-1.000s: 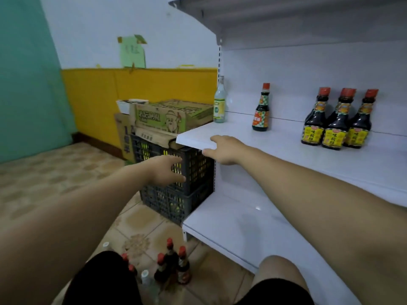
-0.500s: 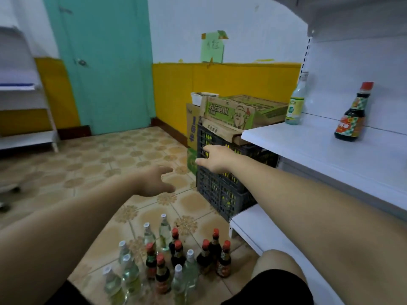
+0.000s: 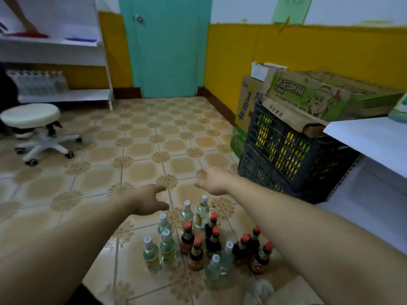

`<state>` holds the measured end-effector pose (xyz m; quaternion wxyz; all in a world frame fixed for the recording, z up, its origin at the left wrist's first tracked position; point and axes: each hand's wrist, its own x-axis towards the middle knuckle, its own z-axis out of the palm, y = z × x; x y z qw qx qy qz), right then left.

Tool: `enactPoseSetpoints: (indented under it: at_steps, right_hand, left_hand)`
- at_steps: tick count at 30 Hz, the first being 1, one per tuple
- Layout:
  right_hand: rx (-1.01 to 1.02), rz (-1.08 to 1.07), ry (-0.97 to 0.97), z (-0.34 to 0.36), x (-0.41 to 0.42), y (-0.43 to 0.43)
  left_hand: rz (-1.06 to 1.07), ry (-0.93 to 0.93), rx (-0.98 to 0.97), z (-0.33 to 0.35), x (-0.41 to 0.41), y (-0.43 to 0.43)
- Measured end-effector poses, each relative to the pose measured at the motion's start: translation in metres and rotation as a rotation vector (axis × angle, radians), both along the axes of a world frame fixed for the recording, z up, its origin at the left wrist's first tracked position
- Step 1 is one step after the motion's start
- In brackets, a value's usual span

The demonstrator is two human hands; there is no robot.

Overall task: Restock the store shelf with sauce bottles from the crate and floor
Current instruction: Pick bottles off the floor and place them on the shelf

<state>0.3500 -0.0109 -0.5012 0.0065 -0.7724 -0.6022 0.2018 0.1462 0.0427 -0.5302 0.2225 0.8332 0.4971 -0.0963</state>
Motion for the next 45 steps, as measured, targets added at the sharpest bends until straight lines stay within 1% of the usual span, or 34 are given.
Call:
enactPoseSetpoints:
  at_steps: [3, 8, 10, 17, 23, 27, 31, 34, 37, 40, 45]
  right_hand:
    - [-0.051, 0.020, 0.102, -0.036, -0.006, 0.025]
    - [-0.189, 0.059, 0.143, -0.097, -0.010, 0.076]
    - [-0.208, 0.054, 0.184, -0.120, -0.013, 0.095]
    - [-0.318, 0.130, 0.281, -0.234, -0.039, 0.166]
    - [-0.372, 0.254, 0.218, -0.319, -0.064, 0.195]
    - [-0.309, 0.248, 0.188, -0.334, -0.069, 0.197]
    - [-0.206, 0.137, 0.288, -0.306, -0.066, 0.188]
    - [-0.069, 0.109, 0.362, -0.257, -0.063, 0.181]
    - [0.094, 0.046, 0.484, -0.194, -0.058, 0.175]
    - [0.268, 0.013, 0.565, -0.121, -0.055, 0.164]
    - [0.639, -0.032, 0.633, 0.008, -0.058, 0.132]
  left_hand:
    - [0.076, 0.011, -0.068, -0.035, -0.009, 0.022]
    - [0.177, 0.004, -0.183, -0.102, -0.019, 0.059]
    - [0.194, 0.005, -0.220, -0.128, -0.020, 0.070]
    - [0.278, -0.023, -0.337, -0.237, -0.015, 0.120]
    - [0.308, -0.040, -0.447, -0.302, -0.002, 0.149]
    - [0.316, -0.028, -0.465, -0.318, -0.001, 0.155]
    - [0.318, -0.035, -0.443, -0.306, -0.004, 0.155]
    - [0.307, -0.095, -0.416, -0.277, -0.005, 0.152]
    - [0.293, -0.220, -0.370, -0.230, -0.005, 0.141]
    - [0.309, -0.379, -0.324, -0.178, -0.009, 0.129]
    - [0.326, -0.735, -0.271, -0.087, -0.011, 0.101]
